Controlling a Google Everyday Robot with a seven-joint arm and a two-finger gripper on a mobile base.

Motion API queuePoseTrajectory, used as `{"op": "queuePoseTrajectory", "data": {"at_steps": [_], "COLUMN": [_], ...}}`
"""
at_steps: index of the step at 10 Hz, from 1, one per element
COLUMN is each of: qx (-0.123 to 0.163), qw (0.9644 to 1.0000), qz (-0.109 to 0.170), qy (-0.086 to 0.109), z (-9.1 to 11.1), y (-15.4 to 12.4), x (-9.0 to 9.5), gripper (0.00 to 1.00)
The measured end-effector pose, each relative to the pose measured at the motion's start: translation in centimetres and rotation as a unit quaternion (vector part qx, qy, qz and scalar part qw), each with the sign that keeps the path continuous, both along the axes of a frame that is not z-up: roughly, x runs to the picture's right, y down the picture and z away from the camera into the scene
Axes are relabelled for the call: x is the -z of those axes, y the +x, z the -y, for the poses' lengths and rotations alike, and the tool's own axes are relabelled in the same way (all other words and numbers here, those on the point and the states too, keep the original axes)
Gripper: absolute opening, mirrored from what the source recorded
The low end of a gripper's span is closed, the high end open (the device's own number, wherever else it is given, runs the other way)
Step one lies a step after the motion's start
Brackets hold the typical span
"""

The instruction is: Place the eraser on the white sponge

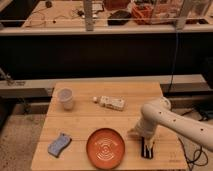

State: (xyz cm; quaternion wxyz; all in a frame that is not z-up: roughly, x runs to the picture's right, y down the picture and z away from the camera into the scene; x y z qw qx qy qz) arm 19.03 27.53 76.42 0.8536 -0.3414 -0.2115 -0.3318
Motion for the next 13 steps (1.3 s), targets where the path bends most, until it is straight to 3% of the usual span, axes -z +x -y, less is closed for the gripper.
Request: {"op": "queuePoseTrajectory", "data": {"at_steps": [13], "qx": [-0.003], "qw": [1.0000], "qz": [-0.002], "qy": [-0.008], "z": [-0.13], "y": [0.14], "x": [-0.26], "gripper": [0.80]}}
